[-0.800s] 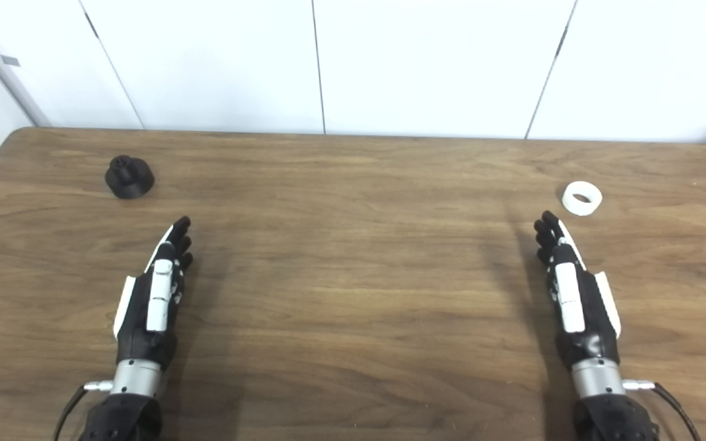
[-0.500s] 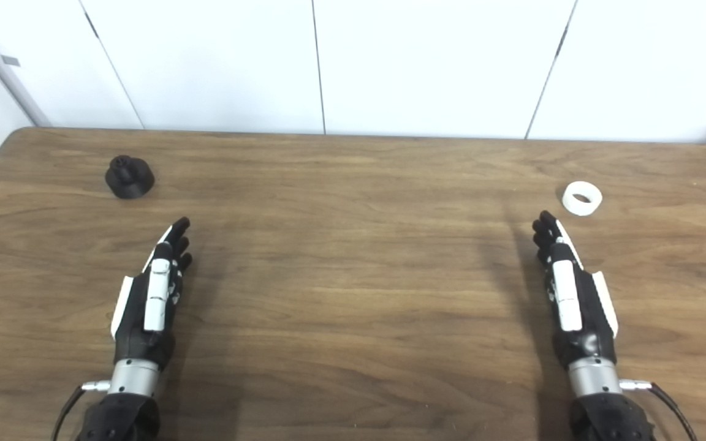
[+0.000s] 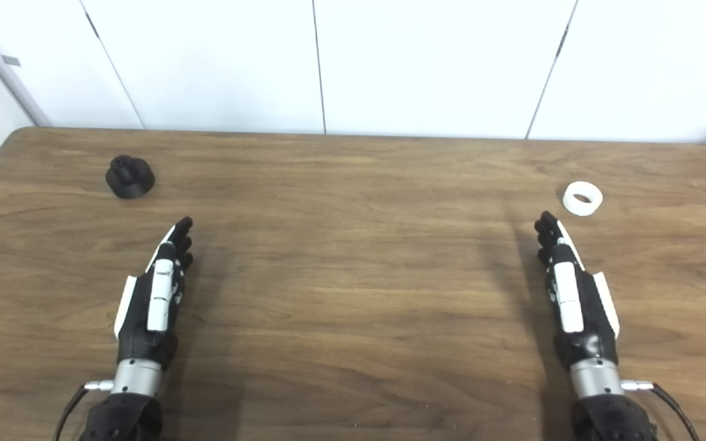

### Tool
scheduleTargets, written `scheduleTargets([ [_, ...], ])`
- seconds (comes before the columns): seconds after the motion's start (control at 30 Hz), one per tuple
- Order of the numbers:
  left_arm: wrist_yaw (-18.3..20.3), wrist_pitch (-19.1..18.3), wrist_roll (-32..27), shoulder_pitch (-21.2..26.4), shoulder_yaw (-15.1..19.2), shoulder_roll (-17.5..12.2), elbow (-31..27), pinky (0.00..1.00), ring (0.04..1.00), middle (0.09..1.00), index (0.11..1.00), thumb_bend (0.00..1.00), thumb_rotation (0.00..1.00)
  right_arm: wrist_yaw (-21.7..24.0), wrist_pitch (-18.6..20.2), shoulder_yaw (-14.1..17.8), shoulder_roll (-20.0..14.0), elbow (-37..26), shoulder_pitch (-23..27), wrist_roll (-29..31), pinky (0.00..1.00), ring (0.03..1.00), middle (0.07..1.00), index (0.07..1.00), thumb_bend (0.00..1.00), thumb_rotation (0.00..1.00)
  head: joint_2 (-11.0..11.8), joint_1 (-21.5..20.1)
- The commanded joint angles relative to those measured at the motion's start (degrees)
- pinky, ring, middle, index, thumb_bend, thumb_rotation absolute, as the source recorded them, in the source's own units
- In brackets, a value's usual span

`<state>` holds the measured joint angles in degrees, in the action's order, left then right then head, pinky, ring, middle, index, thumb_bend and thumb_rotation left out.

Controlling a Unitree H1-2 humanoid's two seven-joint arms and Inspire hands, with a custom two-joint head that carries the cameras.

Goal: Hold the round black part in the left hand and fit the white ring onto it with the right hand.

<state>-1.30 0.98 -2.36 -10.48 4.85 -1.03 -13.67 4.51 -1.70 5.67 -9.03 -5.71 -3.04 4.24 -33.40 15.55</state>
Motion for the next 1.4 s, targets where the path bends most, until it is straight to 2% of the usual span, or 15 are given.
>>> scheduleTargets([
  [0.0,-0.02,2.93,0.67,-0.48,-0.46,0.31,0.09,1.0,1.0,0.991,0.942,0.58,0.94,0.49,-2.11,0.75,-0.89,1.25,0.03,0.89,1.0,0.977,0.951,0.947,0.56,1.0,0.23,0.29],
  [0.23,-0.81,4.82,1.84,-0.47,-1.23,1.11,2.2,1.0,1.0,0.993,0.943,0.55,0.92,0.85,-3.21,1.05,-1.64,4.02,0.2,1.49,1.0,0.979,0.95,0.944,0.57,1.0,3.97,3.63],
  [0.43,-1.28,6.59,2.6,-0.12,-1.7,1.6,4.32,1.0,1.0,0.996,0.944,0.56,0.89,2.15,-5.67,1.23,-2.2,6.62,0.65,3.2,1.0,0.995,0.961,0.959,0.59,1.0,5.7,4.72],
  [0.87,-1.78,8.27,3.61,0.49,-1.76,2.08,6.81,1.0,1.0,0.994,0.943,0.56,0.88,3.27,-10.12,1.02,-2.76,10.72,1.65,3.43,1.0,1.0,0.965,0.969,0.61,1.0,7.13,4.69],
  [1.07,-1.71,9.31,4.16,0.68,-1.77,1.98,8.21,1.0,1.0,0.994,0.948,0.57,0.9,4.31,-11.16,0.87,-2.99,12.26,1.89,3.91,1.0,1.0,0.975,0.972,0.61,1.0,9.31,5.48],
  [1.13,-1.71,10.12,4.39,0.74,-1.82,1.87,8.99,1.0,1.0,0.993,0.95,0.57,0.91,3.28,-11.07,1.06,-2.63,12.4,1.9,2.87,1.0,1.0,0.976,0.973,0.6,1.0,10.42,5.17],
  [1.27,-1.77,11.02,4.24,0.81,-1.68,1.94,9.9,1.0,1.0,0.992,0.948,0.58,0.89,1.46,-11.63,1.25,-2.09,13.37,2.26,0.58,1.0,0.953,0.922,0.93,0.55,1.0,10.42,5.17],
  [1.37,-1.37,10.08,3.38,0.71,-1.67,2.09,9.35,1.0,1.0,0.999,0.95,0.57,0.87,1.31,-12.06,1.15,-2.2,13.88,2.37,0.11,1.0,0.944,0.914,0.923,0.54,1.0,10.42,5.17],
])
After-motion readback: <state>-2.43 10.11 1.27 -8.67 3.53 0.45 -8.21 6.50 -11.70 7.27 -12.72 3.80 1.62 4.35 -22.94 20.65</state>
